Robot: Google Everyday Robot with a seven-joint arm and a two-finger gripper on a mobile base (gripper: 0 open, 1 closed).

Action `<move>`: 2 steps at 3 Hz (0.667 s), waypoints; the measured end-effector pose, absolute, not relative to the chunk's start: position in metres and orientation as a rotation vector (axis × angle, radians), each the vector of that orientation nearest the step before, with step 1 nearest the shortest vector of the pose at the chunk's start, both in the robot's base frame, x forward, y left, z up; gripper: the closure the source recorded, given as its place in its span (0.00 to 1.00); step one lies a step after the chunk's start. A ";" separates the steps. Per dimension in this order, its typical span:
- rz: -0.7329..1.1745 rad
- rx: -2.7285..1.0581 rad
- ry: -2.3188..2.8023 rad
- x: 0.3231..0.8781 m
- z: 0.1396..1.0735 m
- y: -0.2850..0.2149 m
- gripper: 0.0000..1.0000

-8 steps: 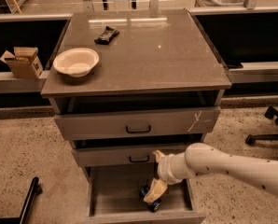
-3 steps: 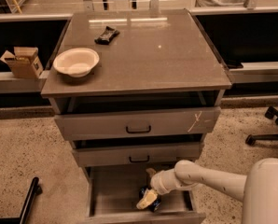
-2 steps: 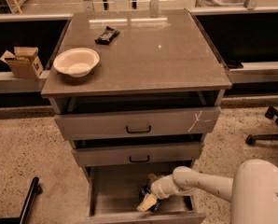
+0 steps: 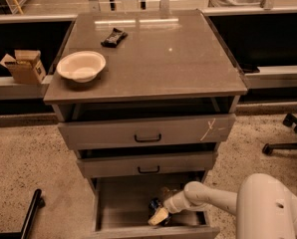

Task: Pick pepsi can from bottom drawer and place on counter

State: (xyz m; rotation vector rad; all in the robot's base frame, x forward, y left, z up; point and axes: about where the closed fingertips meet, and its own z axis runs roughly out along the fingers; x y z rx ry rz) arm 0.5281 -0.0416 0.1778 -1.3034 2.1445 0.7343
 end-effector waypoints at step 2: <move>0.707 -1.309 2.154 0.546 0.146 -0.040 0.17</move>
Offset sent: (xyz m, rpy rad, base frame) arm 0.0300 -0.0003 -0.0429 -0.0377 -0.0150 -0.0042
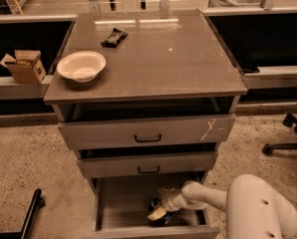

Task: Pick pepsi can from bottom drawer and place on counter

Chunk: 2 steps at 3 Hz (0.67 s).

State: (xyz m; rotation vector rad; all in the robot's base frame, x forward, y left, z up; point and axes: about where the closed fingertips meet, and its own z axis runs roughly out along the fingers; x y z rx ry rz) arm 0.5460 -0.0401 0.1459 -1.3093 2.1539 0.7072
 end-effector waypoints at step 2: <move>0.741 -1.325 2.175 0.537 0.124 -0.035 0.62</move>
Offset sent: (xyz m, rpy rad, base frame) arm -0.0212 0.0059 -0.0390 0.0041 0.0717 0.0185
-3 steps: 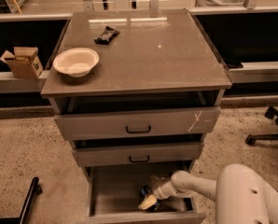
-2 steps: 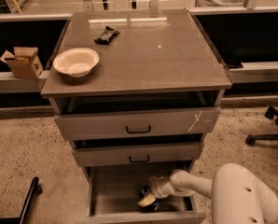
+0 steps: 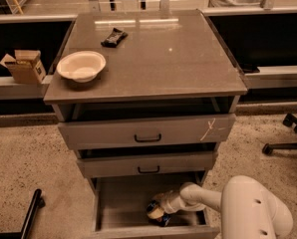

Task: Pick pepsi can from bottom drawer and place on counter

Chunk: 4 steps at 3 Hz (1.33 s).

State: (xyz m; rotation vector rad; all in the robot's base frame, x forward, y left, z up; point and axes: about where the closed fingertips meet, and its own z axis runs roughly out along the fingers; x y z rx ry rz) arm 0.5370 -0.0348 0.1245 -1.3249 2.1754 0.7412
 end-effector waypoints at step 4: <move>0.734 -1.604 1.502 0.480 0.339 -0.071 1.00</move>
Offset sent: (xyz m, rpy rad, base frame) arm -0.0295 -0.0202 0.1572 0.0270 -0.2256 0.2756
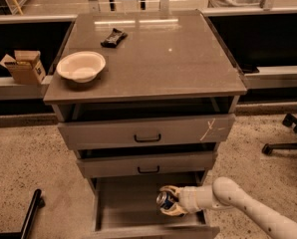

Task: Pick pepsi can from bottom drawer and place on counter

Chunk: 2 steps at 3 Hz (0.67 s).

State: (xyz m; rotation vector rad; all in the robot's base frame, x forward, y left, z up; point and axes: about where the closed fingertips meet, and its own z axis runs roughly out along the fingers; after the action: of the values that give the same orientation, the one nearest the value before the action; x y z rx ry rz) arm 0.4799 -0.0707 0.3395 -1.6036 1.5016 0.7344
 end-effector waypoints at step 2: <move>0.620 -1.759 1.342 0.470 0.373 -0.078 1.00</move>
Offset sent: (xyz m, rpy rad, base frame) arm -0.0042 0.0029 0.1291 -0.1357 -0.3621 0.2308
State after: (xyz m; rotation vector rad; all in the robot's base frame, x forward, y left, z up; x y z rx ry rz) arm 0.4698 -0.0776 0.3728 -1.7591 1.3420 0.6196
